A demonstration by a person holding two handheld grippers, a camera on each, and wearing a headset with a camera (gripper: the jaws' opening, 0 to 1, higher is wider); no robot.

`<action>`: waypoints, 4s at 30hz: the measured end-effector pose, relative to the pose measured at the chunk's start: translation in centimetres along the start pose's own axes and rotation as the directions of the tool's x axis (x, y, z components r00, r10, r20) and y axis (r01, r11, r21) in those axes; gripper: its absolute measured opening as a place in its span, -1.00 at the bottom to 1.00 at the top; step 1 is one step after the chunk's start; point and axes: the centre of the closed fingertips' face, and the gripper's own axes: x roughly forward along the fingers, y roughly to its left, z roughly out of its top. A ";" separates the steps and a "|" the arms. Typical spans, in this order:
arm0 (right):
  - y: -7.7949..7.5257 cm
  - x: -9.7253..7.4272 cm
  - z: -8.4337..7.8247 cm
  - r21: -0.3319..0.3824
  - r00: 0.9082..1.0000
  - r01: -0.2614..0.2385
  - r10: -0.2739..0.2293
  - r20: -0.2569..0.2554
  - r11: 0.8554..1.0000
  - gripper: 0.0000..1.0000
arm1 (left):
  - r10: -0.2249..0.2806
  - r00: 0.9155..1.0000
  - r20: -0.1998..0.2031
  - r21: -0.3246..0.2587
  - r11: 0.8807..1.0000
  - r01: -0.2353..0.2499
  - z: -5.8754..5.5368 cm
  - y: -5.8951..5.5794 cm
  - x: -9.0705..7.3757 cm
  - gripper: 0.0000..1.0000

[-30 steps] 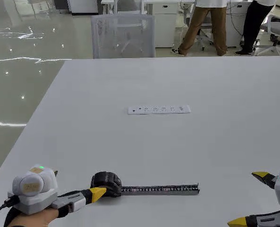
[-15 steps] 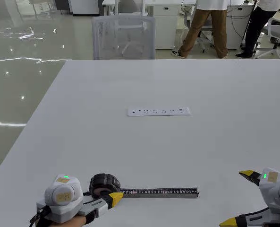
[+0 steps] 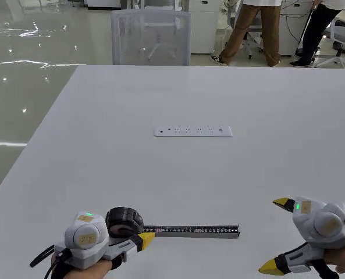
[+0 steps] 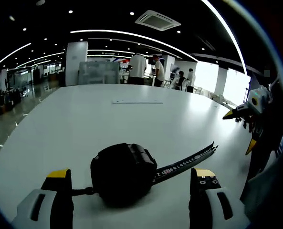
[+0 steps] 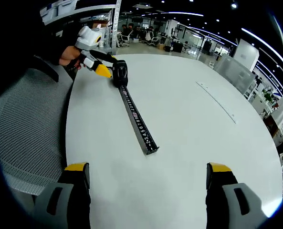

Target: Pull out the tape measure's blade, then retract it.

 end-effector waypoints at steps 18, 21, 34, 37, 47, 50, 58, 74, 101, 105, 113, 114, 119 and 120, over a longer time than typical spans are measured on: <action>-0.7 6.3 0.9 -0.145 0.963 -0.246 0.225 -0.146 0.958 0.16 | 0.050 0.995 0.085 -0.037 0.998 -0.047 1.1 0.7 0.4 0.90; -0.2 6.7 0.6 -0.125 0.953 -0.278 0.258 -0.157 0.952 -0.03 | 0.046 0.995 0.086 -0.023 0.999 -0.044 1.1 0.6 0.5 0.90; -0.1 7.4 -0.3 -0.135 0.933 -0.323 0.292 -0.211 0.937 -0.54 | 0.046 0.996 0.071 -0.045 0.998 -0.042 0.7 0.8 0.5 0.87; -0.1 7.5 -0.5 -0.147 0.929 -0.332 0.295 -0.224 0.932 -0.57 | 0.045 0.997 0.067 -0.042 0.998 -0.042 0.6 0.8 0.6 0.85; 0.1 7.5 -1.1 -0.145 0.920 -0.344 0.303 -0.248 0.928 -0.73 | 0.039 0.997 0.062 -0.045 0.998 -0.036 0.5 0.7 0.6 0.80; 0.1 7.6 -1.0 -0.158 0.918 -0.348 0.303 -0.255 0.924 -0.74 | 0.032 0.998 0.050 -0.050 0.998 -0.029 0.2 0.5 0.6 0.76; 0.0 7.8 -1.0 -0.143 0.902 -0.343 0.282 -0.328 0.929 -0.76 | 0.036 0.999 0.029 -0.077 0.997 -0.033 -0.3 0.6 0.8 0.69; -0.1 8.1 -1.1 -0.110 0.892 -0.298 0.236 -0.386 0.948 -0.76 | 0.105 0.994 -0.006 -0.144 0.984 -0.105 0.0 1.2 2.3 0.39; 0.1 8.1 -0.8 -0.151 0.903 -0.297 0.226 -0.365 0.943 -0.76 | 0.112 0.987 -0.113 -0.127 0.984 -0.126 -0.5 1.5 2.3 0.22; 0.1 8.2 -0.6 -0.134 0.903 -0.300 0.236 -0.358 0.945 -0.77 | 0.110 0.988 -0.112 -0.132 0.983 -0.124 -0.6 1.5 2.2 0.23; 0.2 8.4 -0.2 -0.125 0.906 -0.304 0.246 -0.344 0.945 -0.77 | 0.105 0.988 -0.113 -0.136 0.983 -0.120 -0.6 1.4 2.3 0.23; 0.2 8.5 -0.2 -0.122 0.906 -0.304 0.247 -0.345 0.945 -0.77 | 0.105 0.988 -0.112 -0.135 0.984 -0.120 -0.6 1.4 2.3 0.23; 0.3 8.7 -0.1 -0.121 0.906 -0.304 0.247 -0.345 0.945 -0.77 | 0.103 0.988 -0.111 -0.138 0.983 -0.118 -0.6 1.4 2.3 0.23; 0.4 8.7 0.0 -0.123 0.906 -0.303 0.245 -0.346 0.945 -0.77 | 0.102 0.989 -0.111 -0.138 0.984 -0.117 -0.6 1.4 2.3 0.23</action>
